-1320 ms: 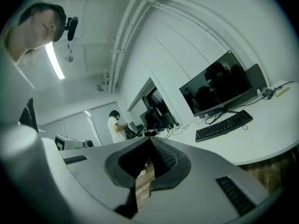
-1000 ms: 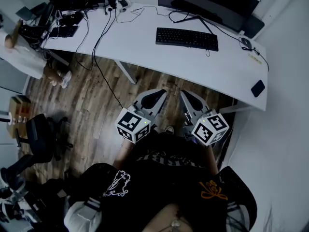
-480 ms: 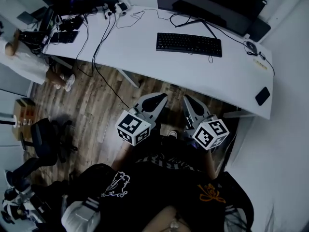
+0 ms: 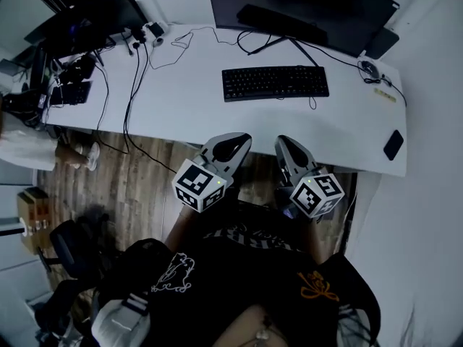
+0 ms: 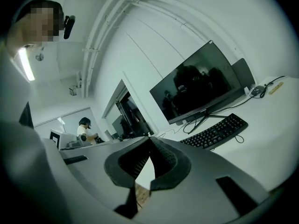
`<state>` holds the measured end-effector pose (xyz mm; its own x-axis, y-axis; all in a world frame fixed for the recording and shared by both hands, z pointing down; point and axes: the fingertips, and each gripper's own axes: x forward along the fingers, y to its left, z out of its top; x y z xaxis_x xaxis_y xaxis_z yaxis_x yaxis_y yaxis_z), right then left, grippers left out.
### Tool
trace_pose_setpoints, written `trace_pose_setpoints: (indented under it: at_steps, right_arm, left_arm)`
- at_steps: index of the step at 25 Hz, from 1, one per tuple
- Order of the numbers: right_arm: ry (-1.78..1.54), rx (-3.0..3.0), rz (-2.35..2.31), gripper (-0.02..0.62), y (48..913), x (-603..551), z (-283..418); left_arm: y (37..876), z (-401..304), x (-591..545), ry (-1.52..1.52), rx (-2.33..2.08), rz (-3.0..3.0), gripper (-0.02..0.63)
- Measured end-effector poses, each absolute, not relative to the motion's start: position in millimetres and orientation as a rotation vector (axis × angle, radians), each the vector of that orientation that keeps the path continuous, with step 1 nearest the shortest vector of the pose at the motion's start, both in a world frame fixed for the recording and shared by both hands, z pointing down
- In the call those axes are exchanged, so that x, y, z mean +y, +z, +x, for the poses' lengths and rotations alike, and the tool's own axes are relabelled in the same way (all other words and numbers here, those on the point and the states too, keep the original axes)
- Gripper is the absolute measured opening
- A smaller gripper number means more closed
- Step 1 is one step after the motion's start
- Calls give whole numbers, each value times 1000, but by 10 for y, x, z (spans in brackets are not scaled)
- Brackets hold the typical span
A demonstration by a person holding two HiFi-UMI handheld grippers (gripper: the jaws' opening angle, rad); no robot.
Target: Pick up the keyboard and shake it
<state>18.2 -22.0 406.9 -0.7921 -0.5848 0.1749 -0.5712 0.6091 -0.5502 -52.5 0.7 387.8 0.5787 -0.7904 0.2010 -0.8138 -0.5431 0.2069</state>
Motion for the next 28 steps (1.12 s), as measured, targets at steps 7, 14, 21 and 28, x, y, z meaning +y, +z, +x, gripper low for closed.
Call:
trace_pose_setpoints:
  at_steps: [7,14,21,28]
  right_arm:
    - [-945,2751,-1134,15,4055,-898,-473]
    - [-935,2691,-1306,15,4228,-1267,-727]
    - [-994,2581,-1509,15,4462,-1399,-452]
    - [-1005,2513,-1662,15,4658,-1663,148]
  left_arm:
    - [3873,-1319,-717,116,-1254,2569,23]
    - [4101,-1753,-1110,147,-1155,2594,25]
    - [4399,-1870,-1438,186,-1088,2568,25]
    - [4615,-1660,-1744,249,-1044,2543,25]
